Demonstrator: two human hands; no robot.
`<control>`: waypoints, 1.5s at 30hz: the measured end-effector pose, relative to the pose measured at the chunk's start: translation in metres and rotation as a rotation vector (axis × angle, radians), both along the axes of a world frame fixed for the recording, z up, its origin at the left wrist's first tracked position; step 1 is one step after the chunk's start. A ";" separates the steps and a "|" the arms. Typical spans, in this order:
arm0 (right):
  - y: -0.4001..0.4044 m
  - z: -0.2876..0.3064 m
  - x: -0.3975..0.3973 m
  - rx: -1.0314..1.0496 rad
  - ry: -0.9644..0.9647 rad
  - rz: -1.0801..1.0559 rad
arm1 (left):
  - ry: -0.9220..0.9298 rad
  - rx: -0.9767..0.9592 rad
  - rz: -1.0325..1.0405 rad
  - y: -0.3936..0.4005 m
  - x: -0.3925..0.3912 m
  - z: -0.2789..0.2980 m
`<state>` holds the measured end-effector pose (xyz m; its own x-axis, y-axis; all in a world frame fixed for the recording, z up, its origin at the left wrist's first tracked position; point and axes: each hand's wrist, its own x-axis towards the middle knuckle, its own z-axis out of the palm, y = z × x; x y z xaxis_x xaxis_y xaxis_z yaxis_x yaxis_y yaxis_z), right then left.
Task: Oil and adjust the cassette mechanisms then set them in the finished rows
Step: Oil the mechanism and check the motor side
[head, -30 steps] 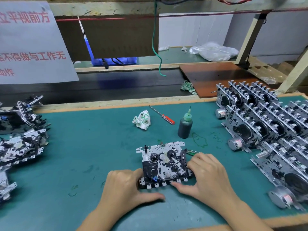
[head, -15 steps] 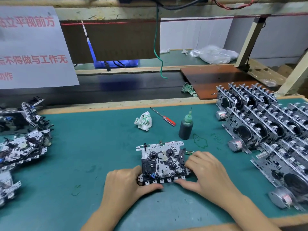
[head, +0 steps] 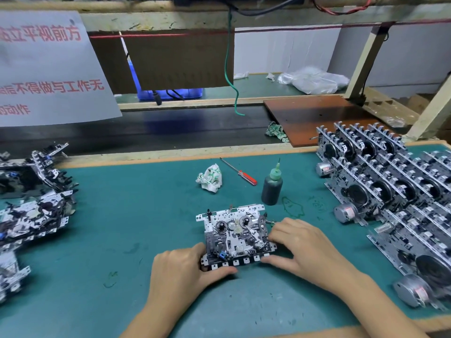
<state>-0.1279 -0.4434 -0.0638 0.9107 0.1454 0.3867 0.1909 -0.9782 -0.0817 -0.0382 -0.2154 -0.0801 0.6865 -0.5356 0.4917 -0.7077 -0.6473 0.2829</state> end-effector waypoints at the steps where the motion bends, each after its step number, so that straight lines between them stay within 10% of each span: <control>1: 0.001 0.000 0.000 -0.001 -0.008 -0.008 | -0.004 0.001 0.005 -0.001 0.000 -0.001; 8: -0.002 0.003 0.005 0.093 -0.044 -0.229 | 0.097 0.159 0.166 -0.008 0.008 0.004; 13: -0.013 0.018 0.035 0.838 -0.367 -0.512 | 0.189 0.340 0.221 -0.047 0.034 0.011; 16: -0.016 0.021 0.061 1.092 -0.178 -0.548 | 0.240 0.370 0.182 -0.071 0.049 0.014; 40: -0.013 0.025 0.053 1.374 -0.416 -0.367 | 0.035 0.095 0.040 -0.067 0.048 0.003; 45: -0.010 0.029 0.053 1.719 -0.528 -0.284 | 0.026 0.006 0.030 -0.068 0.050 0.005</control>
<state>-0.0750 -0.4529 -0.0348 0.5802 -0.8014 0.1454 0.3890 0.1158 -0.9140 0.0116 -0.2831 -0.0749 0.7146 -0.5174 0.4709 -0.6806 -0.6697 0.2971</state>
